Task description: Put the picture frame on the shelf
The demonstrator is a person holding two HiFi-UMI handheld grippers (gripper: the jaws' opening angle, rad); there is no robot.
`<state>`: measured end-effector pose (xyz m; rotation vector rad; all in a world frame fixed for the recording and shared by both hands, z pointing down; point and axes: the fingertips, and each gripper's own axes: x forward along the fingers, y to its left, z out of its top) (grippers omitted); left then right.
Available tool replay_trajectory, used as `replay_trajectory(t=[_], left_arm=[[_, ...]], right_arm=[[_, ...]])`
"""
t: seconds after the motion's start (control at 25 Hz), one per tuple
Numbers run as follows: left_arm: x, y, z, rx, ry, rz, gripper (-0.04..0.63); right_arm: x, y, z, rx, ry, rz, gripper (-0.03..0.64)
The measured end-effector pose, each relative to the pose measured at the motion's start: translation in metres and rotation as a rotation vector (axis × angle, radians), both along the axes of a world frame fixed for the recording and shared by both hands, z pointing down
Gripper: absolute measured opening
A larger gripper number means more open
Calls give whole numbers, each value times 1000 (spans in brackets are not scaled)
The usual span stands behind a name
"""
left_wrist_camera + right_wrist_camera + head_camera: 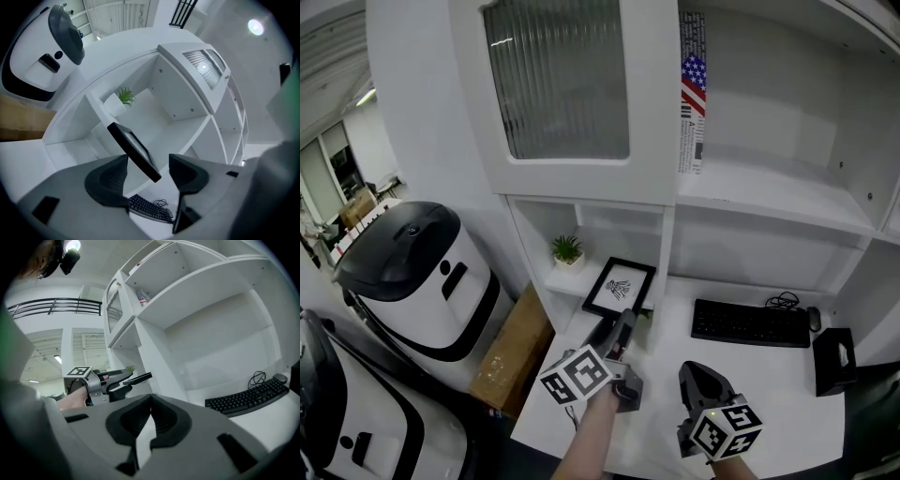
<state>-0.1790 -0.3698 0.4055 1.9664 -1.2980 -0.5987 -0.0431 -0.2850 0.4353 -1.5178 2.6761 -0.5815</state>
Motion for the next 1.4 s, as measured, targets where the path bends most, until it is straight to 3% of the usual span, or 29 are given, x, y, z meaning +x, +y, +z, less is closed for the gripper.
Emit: replay_trajectory(t=[0.4,0.68,1.04,1.4], left_arm=[[-4,17,0,10,-164,-24,267],[0,25,-2,36,-417,-22,268],[11,22,3,49,-691,2,267],[20,14,3,43,-763,4,267]], right_arm=[[8,4,-1,2,-14,2,2],[8,10,0,0,-21,-8,1],[11,15,1,-2,-20,-7,1],[14,15,0,1,-23,4,1]])
